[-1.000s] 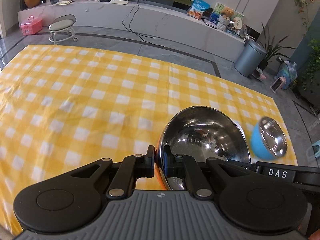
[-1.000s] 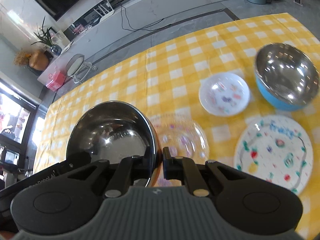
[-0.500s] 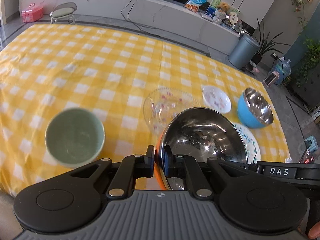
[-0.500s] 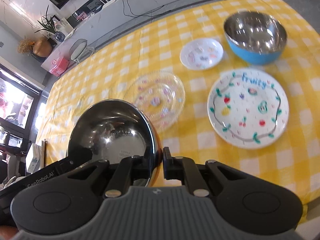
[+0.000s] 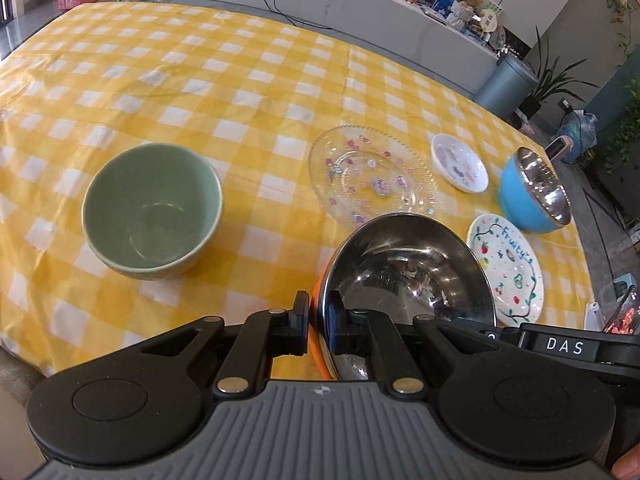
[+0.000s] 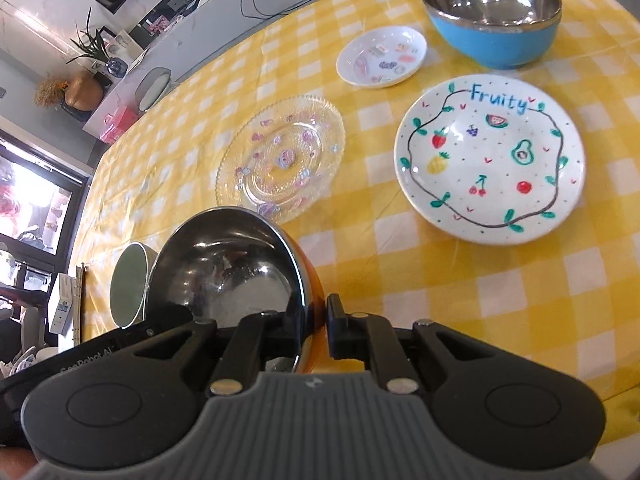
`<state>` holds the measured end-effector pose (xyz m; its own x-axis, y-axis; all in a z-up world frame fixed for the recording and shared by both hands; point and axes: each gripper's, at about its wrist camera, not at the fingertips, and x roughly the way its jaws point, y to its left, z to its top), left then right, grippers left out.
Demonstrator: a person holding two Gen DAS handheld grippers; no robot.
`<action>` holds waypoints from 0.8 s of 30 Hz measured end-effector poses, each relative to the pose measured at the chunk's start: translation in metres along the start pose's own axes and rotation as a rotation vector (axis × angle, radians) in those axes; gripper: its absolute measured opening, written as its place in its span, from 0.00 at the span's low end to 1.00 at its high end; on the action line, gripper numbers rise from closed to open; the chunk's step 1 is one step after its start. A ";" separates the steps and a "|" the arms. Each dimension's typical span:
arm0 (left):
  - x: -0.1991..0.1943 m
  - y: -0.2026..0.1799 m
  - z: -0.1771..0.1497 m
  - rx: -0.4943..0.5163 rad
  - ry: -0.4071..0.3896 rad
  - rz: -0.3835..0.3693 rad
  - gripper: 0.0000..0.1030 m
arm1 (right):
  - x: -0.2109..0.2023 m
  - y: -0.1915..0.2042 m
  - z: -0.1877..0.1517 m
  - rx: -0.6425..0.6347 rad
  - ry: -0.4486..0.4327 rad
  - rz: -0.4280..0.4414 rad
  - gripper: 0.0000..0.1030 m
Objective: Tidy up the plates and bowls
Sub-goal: 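Carry the orange bowl to the blue bowl, lower it inside, open left gripper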
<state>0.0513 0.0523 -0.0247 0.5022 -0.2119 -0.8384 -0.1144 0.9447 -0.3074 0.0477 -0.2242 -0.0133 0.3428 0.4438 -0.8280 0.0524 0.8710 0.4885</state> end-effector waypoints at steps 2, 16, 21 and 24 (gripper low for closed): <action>0.002 0.004 0.000 -0.013 0.010 0.007 0.09 | 0.005 0.001 0.000 0.003 0.009 0.009 0.11; 0.011 0.015 0.003 -0.023 0.012 0.030 0.07 | 0.018 0.009 0.002 -0.012 0.007 0.041 0.15; 0.010 0.014 0.004 -0.026 0.014 0.024 0.19 | 0.015 0.012 0.001 -0.037 -0.017 0.044 0.25; 0.007 0.011 0.003 -0.015 0.002 0.022 0.32 | 0.007 0.012 0.000 -0.054 -0.043 0.037 0.40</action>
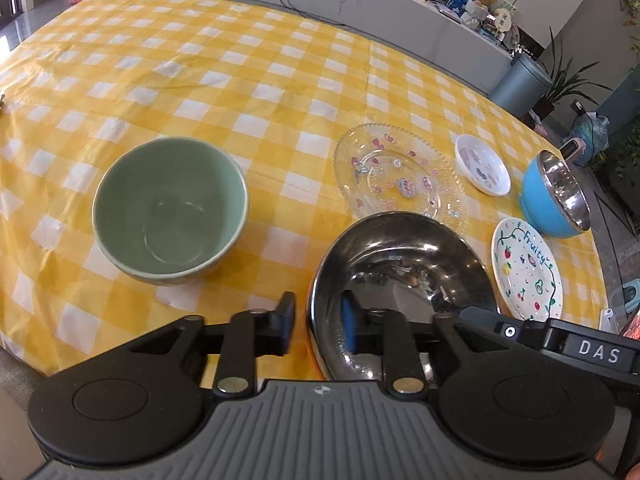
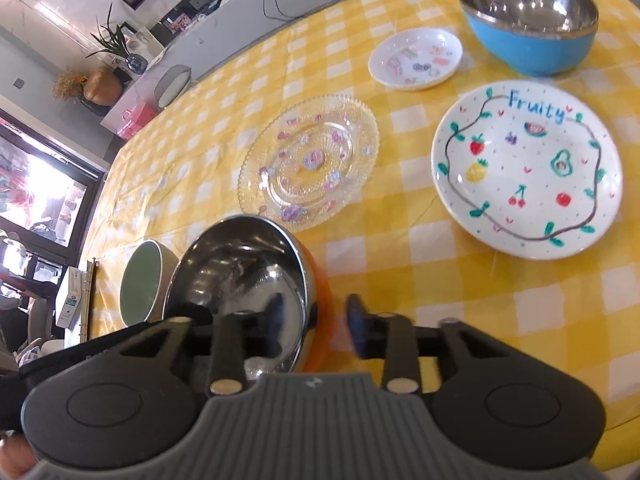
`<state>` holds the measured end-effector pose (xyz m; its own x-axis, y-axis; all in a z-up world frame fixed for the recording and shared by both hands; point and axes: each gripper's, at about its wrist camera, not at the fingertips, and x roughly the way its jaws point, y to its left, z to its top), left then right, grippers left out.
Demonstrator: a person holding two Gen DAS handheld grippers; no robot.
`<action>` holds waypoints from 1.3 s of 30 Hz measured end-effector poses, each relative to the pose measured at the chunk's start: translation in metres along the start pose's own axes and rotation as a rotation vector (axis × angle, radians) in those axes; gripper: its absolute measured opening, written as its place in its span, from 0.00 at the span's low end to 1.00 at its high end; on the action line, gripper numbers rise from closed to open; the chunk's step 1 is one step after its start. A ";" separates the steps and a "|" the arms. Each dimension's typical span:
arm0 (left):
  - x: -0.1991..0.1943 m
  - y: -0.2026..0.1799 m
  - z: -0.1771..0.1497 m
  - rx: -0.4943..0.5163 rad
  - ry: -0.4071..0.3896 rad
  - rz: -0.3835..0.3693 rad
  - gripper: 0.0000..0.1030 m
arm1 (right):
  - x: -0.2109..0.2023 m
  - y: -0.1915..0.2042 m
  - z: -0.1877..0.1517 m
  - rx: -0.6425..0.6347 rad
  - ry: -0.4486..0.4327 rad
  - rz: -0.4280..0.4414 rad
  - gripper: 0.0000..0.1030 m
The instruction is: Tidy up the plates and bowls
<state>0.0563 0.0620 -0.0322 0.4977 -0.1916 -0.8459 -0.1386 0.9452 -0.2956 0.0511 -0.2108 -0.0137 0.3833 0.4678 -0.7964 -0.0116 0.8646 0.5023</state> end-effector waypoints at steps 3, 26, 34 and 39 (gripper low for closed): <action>-0.009 -0.006 0.001 0.017 -0.043 -0.001 0.45 | -0.010 0.001 0.001 -0.015 -0.027 -0.005 0.47; -0.016 -0.157 0.074 0.289 -0.148 -0.313 0.53 | -0.082 -0.063 0.101 0.074 -0.381 -0.379 0.62; 0.033 -0.198 0.097 0.303 -0.115 -0.317 0.53 | -0.070 -0.098 0.132 0.136 -0.384 -0.428 0.62; 0.067 -0.215 0.105 0.335 -0.090 -0.281 0.58 | -0.056 -0.116 0.148 0.165 -0.372 -0.448 0.61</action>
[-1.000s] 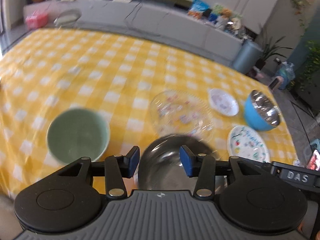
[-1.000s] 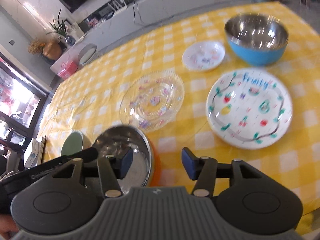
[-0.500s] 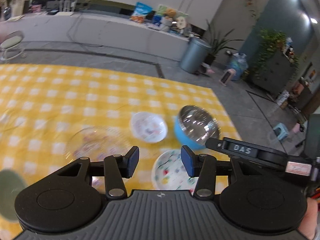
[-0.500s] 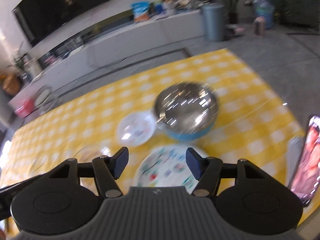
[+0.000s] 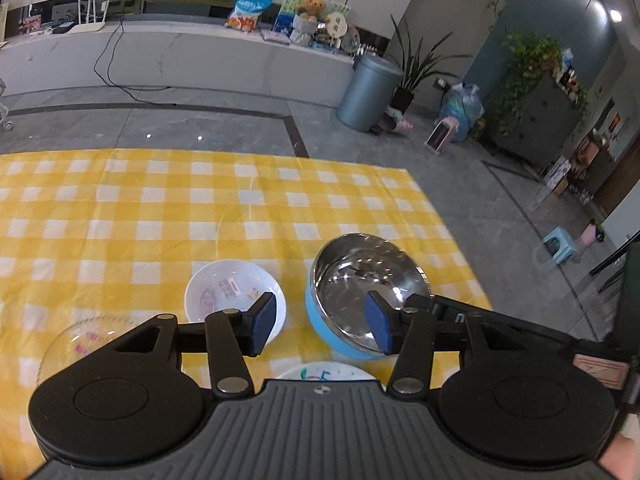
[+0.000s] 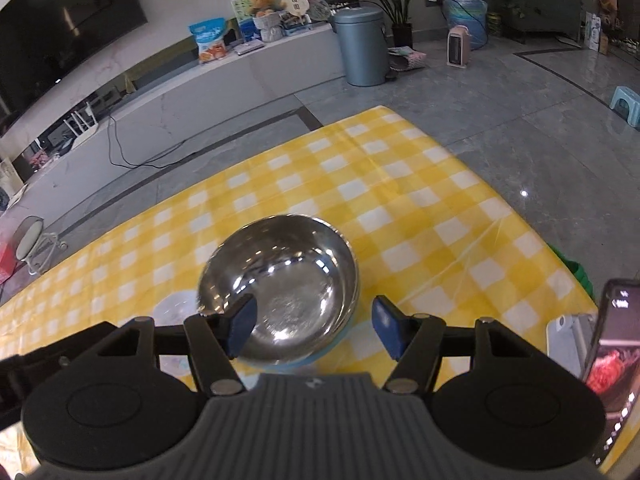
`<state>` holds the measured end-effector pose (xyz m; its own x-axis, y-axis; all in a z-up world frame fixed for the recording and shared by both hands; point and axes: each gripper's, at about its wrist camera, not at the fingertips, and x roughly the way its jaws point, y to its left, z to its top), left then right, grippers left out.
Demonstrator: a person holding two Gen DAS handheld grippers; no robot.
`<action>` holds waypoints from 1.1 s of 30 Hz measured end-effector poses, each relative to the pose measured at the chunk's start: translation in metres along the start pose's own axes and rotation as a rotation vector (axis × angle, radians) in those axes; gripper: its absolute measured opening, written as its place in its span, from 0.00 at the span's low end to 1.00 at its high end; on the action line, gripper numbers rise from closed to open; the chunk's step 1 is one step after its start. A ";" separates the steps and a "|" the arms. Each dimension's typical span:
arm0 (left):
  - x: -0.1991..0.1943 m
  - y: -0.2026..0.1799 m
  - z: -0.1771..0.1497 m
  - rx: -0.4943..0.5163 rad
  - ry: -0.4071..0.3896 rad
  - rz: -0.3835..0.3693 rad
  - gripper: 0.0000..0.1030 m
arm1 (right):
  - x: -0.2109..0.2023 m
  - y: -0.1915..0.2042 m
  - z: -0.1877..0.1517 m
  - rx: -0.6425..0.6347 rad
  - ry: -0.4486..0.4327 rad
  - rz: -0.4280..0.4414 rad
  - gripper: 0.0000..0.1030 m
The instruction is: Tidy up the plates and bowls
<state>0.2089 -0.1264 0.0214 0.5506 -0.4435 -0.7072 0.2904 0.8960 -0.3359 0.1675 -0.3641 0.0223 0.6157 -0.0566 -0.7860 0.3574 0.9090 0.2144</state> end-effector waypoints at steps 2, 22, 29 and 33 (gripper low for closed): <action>0.012 0.000 0.002 0.006 0.011 0.021 0.61 | 0.011 -0.004 0.002 0.012 0.017 -0.002 0.61; 0.077 0.007 0.004 0.016 0.132 0.044 0.31 | 0.056 -0.023 -0.009 0.103 0.148 0.073 0.30; 0.082 0.003 0.003 0.034 0.139 0.044 0.15 | 0.059 -0.026 -0.010 0.113 0.145 0.084 0.29; 0.081 -0.003 0.004 0.051 0.135 0.062 0.11 | 0.059 -0.026 -0.010 0.116 0.147 0.073 0.26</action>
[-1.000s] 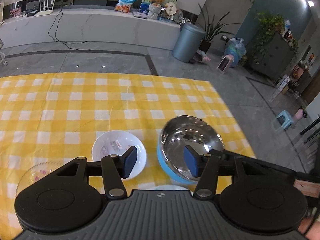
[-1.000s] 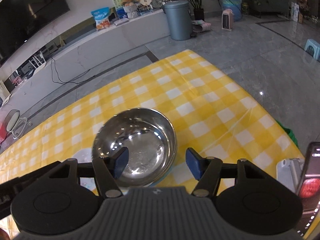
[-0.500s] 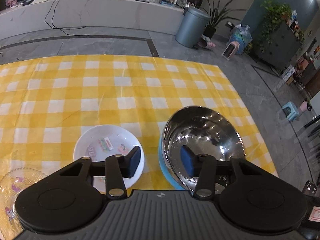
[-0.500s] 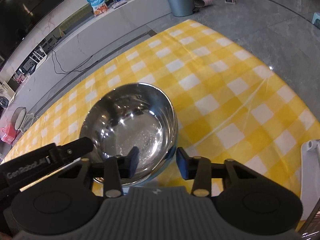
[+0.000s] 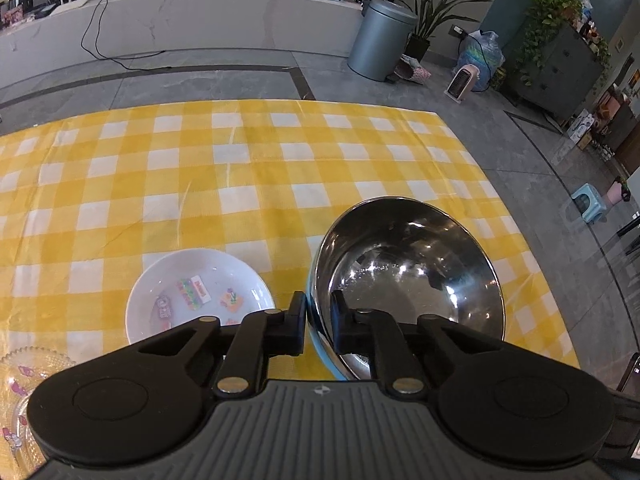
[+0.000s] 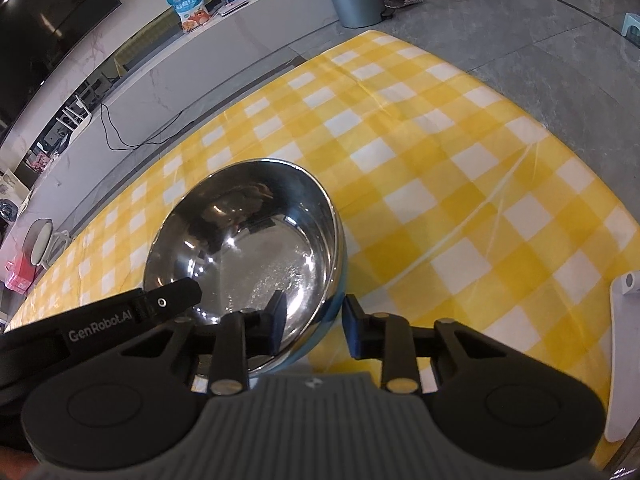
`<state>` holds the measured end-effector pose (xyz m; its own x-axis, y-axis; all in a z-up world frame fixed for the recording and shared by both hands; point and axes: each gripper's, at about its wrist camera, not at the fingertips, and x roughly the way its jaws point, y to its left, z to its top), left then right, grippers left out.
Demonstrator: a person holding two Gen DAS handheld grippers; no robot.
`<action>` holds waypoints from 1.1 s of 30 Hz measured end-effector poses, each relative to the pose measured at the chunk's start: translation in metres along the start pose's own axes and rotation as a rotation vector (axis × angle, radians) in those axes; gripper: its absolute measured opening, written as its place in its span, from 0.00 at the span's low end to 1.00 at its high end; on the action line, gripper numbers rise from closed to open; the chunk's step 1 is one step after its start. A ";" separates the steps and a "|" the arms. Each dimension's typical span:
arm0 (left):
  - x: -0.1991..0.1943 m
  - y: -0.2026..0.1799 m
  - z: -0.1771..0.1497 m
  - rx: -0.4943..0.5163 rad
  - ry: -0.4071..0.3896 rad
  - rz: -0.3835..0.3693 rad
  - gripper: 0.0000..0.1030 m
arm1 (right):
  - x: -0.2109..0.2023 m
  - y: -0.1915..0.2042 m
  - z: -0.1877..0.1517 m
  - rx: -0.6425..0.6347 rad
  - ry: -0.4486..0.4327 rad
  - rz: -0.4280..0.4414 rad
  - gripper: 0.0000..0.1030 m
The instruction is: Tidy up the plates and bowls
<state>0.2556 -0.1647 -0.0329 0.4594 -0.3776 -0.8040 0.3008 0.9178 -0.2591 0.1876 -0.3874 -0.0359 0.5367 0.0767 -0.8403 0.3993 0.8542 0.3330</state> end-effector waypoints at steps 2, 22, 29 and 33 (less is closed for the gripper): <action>-0.002 -0.002 0.001 0.007 -0.008 0.008 0.11 | 0.000 0.000 0.000 -0.001 0.003 -0.003 0.22; -0.073 -0.001 -0.011 0.056 -0.001 0.145 0.07 | -0.045 0.025 -0.027 -0.062 0.060 0.095 0.18; -0.116 0.017 -0.024 0.041 -0.012 0.180 0.06 | -0.071 0.050 -0.053 -0.129 0.100 0.161 0.19; -0.142 0.028 -0.034 0.037 -0.028 0.204 0.06 | -0.086 0.066 -0.068 -0.174 0.126 0.200 0.19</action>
<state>0.1708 -0.0813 0.0559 0.5371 -0.1884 -0.8222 0.2297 0.9706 -0.0724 0.1174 -0.3022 0.0291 0.4913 0.3064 -0.8153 0.1559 0.8901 0.4284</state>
